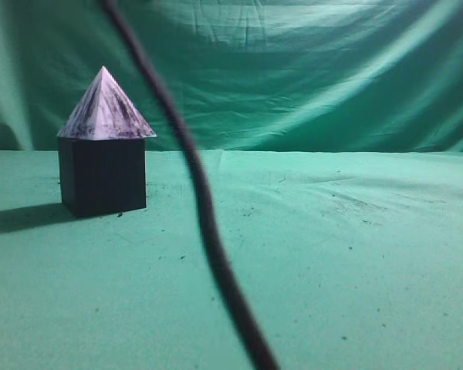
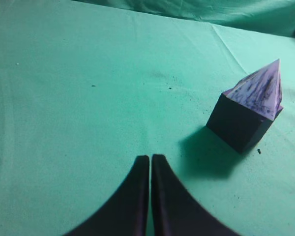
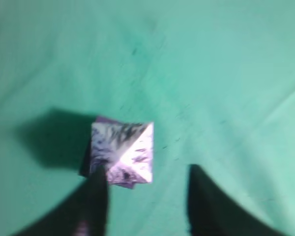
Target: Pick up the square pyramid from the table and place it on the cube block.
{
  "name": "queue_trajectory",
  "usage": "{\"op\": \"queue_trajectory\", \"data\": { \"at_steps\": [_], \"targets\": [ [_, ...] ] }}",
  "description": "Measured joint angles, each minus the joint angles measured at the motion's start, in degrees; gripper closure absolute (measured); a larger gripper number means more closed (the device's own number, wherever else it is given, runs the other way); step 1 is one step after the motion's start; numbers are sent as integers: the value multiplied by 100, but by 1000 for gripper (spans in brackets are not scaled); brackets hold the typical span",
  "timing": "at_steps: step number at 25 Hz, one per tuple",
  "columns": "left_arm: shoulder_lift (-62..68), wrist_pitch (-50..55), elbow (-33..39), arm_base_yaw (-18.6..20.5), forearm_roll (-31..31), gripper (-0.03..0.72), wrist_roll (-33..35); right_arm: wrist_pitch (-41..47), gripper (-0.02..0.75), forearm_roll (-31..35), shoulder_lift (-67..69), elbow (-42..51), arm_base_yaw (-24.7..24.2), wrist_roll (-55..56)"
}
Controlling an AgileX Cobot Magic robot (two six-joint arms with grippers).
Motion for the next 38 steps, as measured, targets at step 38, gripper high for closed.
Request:
{"op": "queue_trajectory", "data": {
  "at_steps": [38],
  "targets": [
    [0,0,0,0,0,688,0,-1090,738,-323,-7675,6190,0,435]
  ]
}}
